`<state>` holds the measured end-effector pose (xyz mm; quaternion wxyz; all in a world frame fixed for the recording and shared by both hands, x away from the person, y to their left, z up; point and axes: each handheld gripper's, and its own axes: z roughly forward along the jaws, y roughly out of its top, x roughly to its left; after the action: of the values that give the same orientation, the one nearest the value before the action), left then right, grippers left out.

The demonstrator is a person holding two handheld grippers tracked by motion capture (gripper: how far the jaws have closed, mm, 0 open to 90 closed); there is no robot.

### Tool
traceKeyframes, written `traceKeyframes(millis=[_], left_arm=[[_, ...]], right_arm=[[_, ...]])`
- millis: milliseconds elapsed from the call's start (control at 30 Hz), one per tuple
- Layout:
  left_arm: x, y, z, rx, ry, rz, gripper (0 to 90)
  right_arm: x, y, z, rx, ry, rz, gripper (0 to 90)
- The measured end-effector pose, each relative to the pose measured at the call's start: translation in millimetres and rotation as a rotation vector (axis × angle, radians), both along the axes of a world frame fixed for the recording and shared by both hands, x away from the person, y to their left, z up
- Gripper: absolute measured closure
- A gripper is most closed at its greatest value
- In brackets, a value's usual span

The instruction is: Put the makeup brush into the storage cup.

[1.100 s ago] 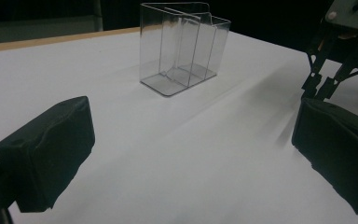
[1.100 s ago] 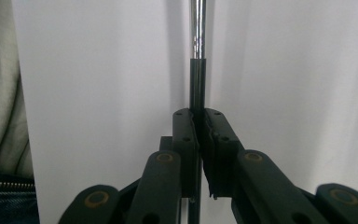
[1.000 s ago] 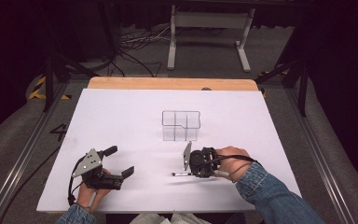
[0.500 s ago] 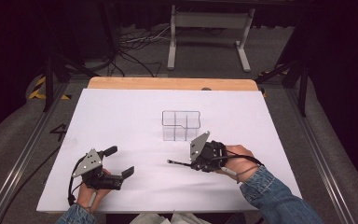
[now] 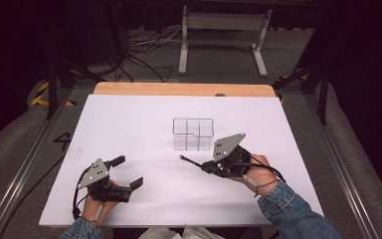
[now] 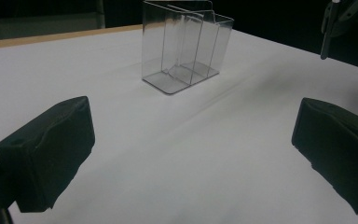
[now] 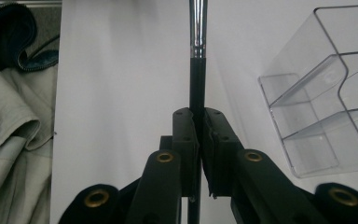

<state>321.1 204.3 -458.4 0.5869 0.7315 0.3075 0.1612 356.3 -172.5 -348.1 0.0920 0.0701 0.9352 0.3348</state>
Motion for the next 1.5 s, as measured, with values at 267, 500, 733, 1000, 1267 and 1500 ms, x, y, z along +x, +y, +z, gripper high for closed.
traceKeyframes(millis=[267, 500, 733, 1000, 1267, 1500], left_arm=[[0.3, 0.6, 0.2, 0.002, -0.003, 0.002, 0.0], [0.4, 0.1, 0.1, -0.002, 0.0, 0.001, 0.1], [0.4, 0.2, 0.1, -0.004, 0.0, 0.0, 0.0], [0.4, 0.1, 0.1, -0.004, 0.0, 0.001, 0.1], [0.7, 0.4, 0.1, -0.009, 0.003, 0.0, 0.0], [0.7, 0.4, 0.0, -0.007, 0.002, -0.001, 0.1]], right_arm=[[-2.6, -10.6, -4.6, 0.17, -0.061, -0.056, 84.5], [-2.0, -21.3, -7.2, 0.329, -0.079, -0.146, 84.5], [-1.8, -30.2, -6.0, 0.459, -0.107, -0.19, 84.5], [-0.6, -40.5, -10.6, 0.575, -0.136, -0.255, 84.5], [2.4, -44.3, -12.7, 0.639, -0.15, -0.321, 84.2], [4.2, -41.4, -13.2, 0.679, -0.203, -0.379, 84.2]])
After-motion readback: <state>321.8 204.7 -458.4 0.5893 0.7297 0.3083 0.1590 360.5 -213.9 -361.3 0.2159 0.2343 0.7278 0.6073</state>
